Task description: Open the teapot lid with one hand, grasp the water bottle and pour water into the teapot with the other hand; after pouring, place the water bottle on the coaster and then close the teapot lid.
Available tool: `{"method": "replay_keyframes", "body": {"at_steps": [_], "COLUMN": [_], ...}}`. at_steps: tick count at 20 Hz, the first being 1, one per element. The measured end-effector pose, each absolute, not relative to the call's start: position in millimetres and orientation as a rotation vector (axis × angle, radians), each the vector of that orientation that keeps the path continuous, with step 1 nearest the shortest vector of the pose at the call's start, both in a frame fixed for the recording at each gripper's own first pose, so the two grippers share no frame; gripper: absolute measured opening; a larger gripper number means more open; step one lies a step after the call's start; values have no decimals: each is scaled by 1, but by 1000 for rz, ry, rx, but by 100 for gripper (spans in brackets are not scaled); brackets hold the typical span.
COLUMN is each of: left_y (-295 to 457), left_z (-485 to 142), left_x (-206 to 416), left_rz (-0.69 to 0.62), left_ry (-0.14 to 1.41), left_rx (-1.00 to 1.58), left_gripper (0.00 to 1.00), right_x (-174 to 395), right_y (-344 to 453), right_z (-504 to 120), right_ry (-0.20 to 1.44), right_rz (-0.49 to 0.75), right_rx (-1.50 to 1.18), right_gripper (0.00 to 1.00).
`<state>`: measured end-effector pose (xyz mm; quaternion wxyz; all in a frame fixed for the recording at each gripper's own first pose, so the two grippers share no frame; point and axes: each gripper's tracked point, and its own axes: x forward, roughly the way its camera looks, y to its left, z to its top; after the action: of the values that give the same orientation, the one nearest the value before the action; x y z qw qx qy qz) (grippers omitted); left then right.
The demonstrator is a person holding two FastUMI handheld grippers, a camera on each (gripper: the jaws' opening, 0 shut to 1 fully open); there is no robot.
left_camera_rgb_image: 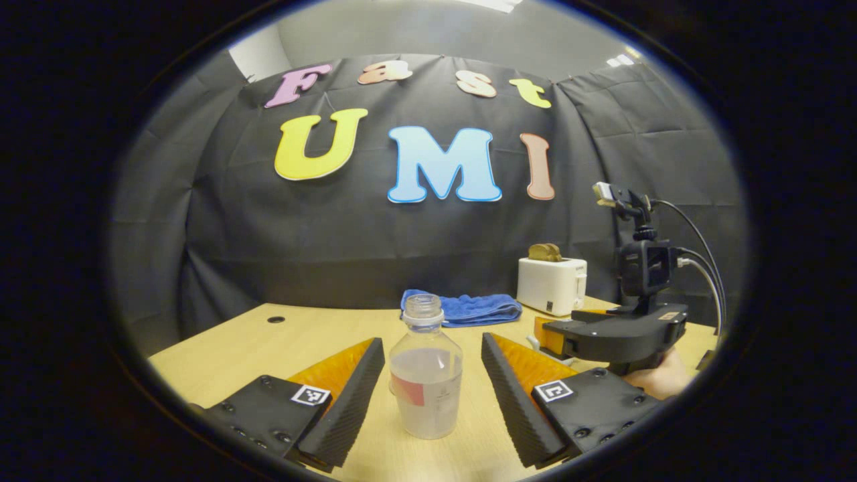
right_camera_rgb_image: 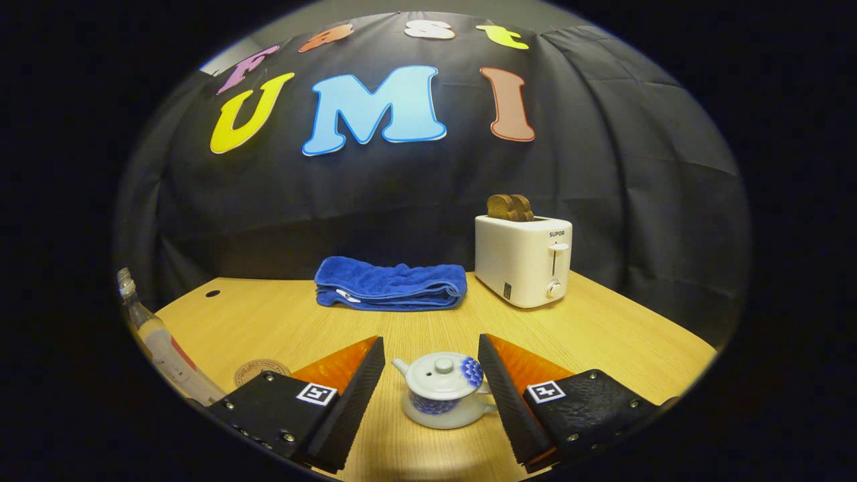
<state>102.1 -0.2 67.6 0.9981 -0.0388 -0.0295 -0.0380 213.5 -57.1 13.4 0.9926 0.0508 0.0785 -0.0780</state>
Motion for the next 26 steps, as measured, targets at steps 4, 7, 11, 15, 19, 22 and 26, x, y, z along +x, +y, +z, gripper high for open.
{"method": "replay_keyframes", "body": {"at_steps": [4,7,11,15,19,22,26], "left_y": [5,3,3,7,9,10,12], "left_z": [65,60,57,59,56,56,56], "left_x": [105,106,106,103,102,103,103], "left_rz": [-77,-86,-92,-88,-86,-88,-90], "left_ry": [-53,-48,-42,-49,-50,-45,-45], "left_rx": [-90,-95,-101,-101,-106,-111,-116], "left_gripper": [99,99,99,99,99,99,99], "right_x": [221,224,226,226,226,226,226], "right_y": [-63,-65,-64,-64,-64,-62,-62], "right_z": [-2,-8,-5,-5,-4,-4,-1], "right_ry": [183,188,171,170,170,166,153], "right_rz": [-180,-186,-180,-174,-174,-173,-179], "right_rx": [76,65,47,58,61,53,36], "right_gripper": [88,84,79,78,78,80,81]}}
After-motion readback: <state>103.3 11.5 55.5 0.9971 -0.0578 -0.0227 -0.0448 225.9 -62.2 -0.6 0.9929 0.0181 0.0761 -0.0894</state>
